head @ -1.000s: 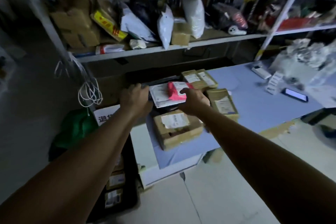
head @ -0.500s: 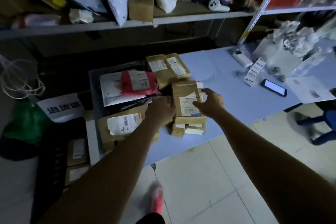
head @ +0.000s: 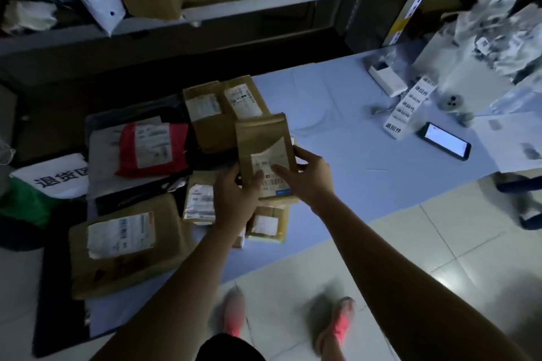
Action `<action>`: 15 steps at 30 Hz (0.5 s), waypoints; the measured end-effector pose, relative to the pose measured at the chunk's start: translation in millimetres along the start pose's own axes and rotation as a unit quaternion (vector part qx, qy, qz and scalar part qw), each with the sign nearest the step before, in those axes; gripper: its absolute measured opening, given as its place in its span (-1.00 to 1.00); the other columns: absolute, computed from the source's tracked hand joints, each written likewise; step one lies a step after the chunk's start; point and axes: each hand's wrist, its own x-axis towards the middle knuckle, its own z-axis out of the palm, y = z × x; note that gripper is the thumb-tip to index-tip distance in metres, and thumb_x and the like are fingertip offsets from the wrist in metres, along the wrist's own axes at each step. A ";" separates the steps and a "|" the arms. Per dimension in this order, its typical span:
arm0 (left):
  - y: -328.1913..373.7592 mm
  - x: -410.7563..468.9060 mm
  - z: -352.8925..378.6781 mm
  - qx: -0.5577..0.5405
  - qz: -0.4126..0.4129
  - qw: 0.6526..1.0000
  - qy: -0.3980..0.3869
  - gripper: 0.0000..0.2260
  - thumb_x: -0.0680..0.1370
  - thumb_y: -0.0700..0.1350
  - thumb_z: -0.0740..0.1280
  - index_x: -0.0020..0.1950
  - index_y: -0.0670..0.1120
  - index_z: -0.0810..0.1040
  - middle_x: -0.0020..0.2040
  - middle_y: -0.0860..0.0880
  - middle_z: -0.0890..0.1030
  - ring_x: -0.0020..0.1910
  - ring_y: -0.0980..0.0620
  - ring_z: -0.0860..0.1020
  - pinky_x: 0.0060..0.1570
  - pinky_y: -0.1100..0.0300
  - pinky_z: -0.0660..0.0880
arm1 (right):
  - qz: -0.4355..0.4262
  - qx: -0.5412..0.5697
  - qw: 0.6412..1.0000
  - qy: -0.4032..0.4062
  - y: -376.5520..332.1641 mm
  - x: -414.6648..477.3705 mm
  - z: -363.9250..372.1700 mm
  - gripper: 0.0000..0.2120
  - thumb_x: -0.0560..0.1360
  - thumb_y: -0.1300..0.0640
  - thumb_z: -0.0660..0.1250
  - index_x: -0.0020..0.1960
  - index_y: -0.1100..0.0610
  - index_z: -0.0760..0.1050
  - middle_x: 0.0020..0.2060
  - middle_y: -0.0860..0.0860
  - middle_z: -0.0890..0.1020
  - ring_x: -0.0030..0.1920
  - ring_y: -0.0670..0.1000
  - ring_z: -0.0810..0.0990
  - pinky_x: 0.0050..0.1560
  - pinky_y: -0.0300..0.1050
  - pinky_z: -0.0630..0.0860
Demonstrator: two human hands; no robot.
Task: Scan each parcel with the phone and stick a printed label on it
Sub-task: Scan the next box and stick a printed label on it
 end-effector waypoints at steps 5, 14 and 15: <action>80.4 2.2 75.2 -0.044 0.027 0.998 0.027 -0.80 0.54 0.00 0.45 0.13 -0.03 0.66 0.02 -0.03 0.68 -0.05 0.05 0.67 -0.09 0.05 0.67 | -0.028 0.060 0.998 -0.015 12.1 39.7 -110.3 -0.57 0.36 -0.08 0.59 0.21 -0.16 0.64 -0.19 -0.16 0.75 -0.21 -0.16 0.73 -0.20 -0.03 0.71; 132.0 -9.2 245.0 0.004 0.006 1.000 -0.024 -0.77 0.60 0.01 0.36 0.19 -0.06 0.64 -0.05 -0.08 0.63 -0.13 0.10 0.61 -0.28 0.44 0.41 | -0.003 0.009 0.999 -0.031 102.4 106.3 -248.0 -0.63 0.39 -0.02 0.56 0.18 -0.07 0.63 -0.16 -0.04 0.76 -0.13 -0.02 0.74 -0.01 0.05 0.68; 130.4 -7.9 260.9 0.002 0.001 0.999 -0.033 -0.78 0.59 0.01 0.38 0.17 -0.06 0.65 -0.09 -0.05 0.64 -0.14 0.10 0.62 -0.29 0.45 0.41 | 0.006 -0.001 0.999 -0.038 116.3 114.0 -255.8 -0.59 0.40 -0.05 0.55 0.23 -0.07 0.63 -0.14 -0.03 0.76 -0.10 -0.02 0.73 0.02 0.05 0.67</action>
